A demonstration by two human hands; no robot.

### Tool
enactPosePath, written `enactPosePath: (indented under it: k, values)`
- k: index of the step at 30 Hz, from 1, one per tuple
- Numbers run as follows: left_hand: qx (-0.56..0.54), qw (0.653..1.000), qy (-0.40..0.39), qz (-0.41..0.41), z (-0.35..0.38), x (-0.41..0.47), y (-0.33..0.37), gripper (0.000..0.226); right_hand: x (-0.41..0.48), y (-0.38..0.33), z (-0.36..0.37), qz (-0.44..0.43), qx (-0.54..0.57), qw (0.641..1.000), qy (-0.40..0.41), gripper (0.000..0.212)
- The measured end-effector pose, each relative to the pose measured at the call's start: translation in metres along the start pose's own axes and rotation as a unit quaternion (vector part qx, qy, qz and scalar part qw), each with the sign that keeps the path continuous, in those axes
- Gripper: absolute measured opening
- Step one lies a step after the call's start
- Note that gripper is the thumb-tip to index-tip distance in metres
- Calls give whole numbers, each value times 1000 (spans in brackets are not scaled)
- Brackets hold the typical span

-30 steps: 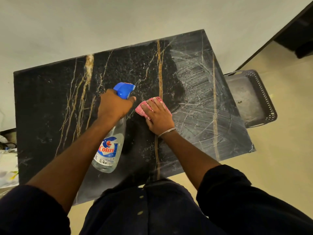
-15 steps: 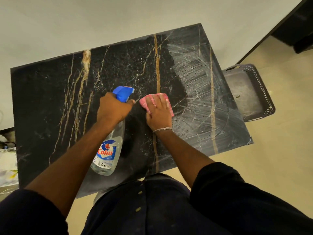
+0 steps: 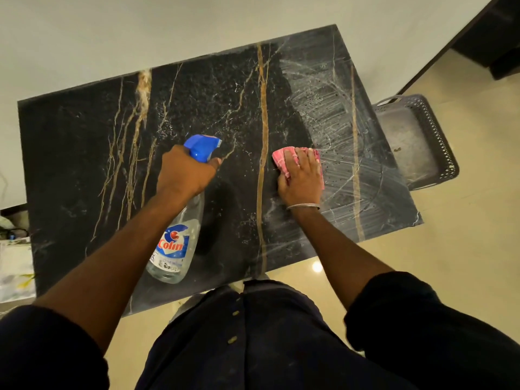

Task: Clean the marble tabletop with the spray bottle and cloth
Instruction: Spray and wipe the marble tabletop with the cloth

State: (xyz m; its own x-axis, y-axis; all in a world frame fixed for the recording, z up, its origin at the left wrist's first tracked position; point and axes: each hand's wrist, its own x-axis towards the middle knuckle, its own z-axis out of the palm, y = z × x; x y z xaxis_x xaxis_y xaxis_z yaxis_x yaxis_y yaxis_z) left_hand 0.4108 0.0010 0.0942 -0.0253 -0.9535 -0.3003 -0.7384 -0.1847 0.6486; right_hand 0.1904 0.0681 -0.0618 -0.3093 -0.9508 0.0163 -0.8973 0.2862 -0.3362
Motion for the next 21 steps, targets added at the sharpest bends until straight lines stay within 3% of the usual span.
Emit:
enactPosePath:
  k: [2, 6, 10, 15, 19, 21]
  values:
    - [12, 1000, 1, -14, 1, -6, -2, 30, -13, -29, 7, 8, 13, 1000, 4, 63]
    - [-1, 999, 7, -38, 5, -14, -12, 37, -43, -76, 21, -107, 26, 993, -45, 64]
    - [-14, 999, -2, -31, 5, -19, -21, 33, -47, -59, 20, -189, -1, 980, -69, 61]
    - [-19, 1000, -12, -14, 2, -29, -33, 33, -45, -2, 2, -41, -26, 999, -17, 62]
    - [-21, 1000, -11, -8, -1, -37, -43, 36, -58, -28, 7, 77, -25, 997, -7, 61]
    - [-23, 999, -13, -18, 0, -42, -46, 35, -71, -54, 14, 73, -13, 997, -17, 61]
